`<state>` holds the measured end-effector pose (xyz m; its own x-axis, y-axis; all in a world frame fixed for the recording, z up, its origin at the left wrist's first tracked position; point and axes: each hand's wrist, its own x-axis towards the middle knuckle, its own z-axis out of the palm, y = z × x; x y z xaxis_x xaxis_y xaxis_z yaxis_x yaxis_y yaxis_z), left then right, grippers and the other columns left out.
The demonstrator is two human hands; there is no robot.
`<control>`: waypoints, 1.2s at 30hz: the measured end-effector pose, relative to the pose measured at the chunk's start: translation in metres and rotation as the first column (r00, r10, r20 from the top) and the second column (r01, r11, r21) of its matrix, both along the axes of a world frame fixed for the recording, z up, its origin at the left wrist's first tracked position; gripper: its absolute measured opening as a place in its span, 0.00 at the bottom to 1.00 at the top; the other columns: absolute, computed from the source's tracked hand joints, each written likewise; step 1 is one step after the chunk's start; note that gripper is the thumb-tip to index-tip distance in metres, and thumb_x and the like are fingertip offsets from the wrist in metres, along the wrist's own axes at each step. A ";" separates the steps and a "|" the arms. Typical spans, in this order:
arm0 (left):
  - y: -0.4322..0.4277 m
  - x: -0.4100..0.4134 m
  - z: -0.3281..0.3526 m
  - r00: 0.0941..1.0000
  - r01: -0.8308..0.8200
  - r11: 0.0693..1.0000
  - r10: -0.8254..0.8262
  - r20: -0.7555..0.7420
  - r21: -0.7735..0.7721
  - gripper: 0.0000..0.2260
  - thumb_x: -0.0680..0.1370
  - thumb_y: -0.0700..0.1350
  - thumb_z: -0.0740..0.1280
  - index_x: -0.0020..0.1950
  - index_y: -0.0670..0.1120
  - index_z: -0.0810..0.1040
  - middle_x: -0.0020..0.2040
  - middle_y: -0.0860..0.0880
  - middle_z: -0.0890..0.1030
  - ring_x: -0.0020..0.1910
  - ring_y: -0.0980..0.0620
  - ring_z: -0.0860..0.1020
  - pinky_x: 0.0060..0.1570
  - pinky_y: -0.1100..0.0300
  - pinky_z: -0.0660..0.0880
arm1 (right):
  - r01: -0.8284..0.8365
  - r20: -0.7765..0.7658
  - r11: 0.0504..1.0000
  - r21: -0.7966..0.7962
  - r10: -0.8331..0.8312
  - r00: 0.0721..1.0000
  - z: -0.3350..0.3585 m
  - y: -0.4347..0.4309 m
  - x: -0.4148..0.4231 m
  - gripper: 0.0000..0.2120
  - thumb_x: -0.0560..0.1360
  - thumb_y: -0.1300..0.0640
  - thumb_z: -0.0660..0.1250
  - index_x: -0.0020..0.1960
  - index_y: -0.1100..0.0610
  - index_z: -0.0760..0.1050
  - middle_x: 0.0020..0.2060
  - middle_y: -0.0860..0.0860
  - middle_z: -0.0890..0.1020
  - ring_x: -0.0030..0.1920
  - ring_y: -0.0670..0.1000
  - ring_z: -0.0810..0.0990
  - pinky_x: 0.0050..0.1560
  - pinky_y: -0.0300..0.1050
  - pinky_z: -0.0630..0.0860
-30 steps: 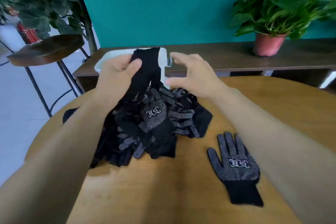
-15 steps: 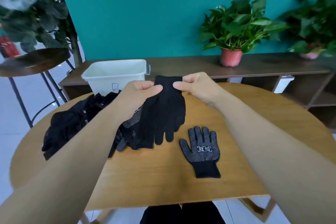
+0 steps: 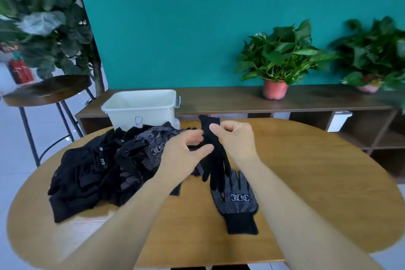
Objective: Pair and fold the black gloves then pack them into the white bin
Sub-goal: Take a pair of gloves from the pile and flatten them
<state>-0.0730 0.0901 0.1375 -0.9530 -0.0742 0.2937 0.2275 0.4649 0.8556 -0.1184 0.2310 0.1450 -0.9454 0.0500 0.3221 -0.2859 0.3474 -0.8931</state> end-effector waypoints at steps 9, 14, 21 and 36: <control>0.025 -0.013 -0.001 0.992 0.030 0.991 -0.014 -0.125 0.130 0.10 0.77 0.41 0.70 0.47 0.58 0.83 0.42 0.56 0.86 0.45 0.57 0.83 0.49 0.57 0.79 | -0.071 -0.154 0.996 0.054 0.079 0.985 -0.008 0.017 0.014 0.07 0.65 0.38 0.71 0.39 0.38 0.84 0.46 0.38 0.83 0.60 0.45 0.76 0.64 0.54 0.69; 0.020 -0.011 0.009 0.962 0.188 0.911 -0.246 0.121 0.366 0.09 0.78 0.37 0.69 0.51 0.50 0.84 0.47 0.48 0.86 0.47 0.51 0.85 0.50 0.56 0.79 | -0.197 0.190 0.952 -0.234 0.243 0.951 0.008 0.052 0.019 0.19 0.73 0.53 0.74 0.61 0.54 0.77 0.52 0.47 0.83 0.49 0.41 0.81 0.48 0.31 0.76; 0.015 -0.023 0.001 0.886 0.281 0.923 -0.355 0.298 0.263 0.06 0.78 0.42 0.70 0.53 0.47 0.85 0.51 0.46 0.86 0.52 0.47 0.83 0.60 0.47 0.77 | -0.335 0.354 0.928 -0.162 0.372 0.858 -0.002 0.083 0.013 0.09 0.78 0.57 0.67 0.44 0.62 0.82 0.39 0.52 0.85 0.37 0.44 0.81 0.45 0.38 0.74; 0.042 -0.118 -0.033 0.946 0.202 0.978 -0.210 0.248 0.056 0.12 0.79 0.47 0.69 0.34 0.48 0.79 0.30 0.60 0.78 0.31 0.66 0.74 0.39 0.67 0.69 | -0.207 0.335 0.973 -0.104 0.230 0.914 -0.035 0.099 -0.076 0.21 0.79 0.54 0.67 0.40 0.73 0.70 0.35 0.56 0.71 0.37 0.52 0.66 0.43 0.45 0.64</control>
<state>-0.1909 0.1326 0.1047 -0.9910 0.1264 0.0433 0.0914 0.4049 0.9098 -0.1940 0.3302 0.1098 -0.9869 -0.1604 -0.0198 -0.0211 0.2492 -0.9682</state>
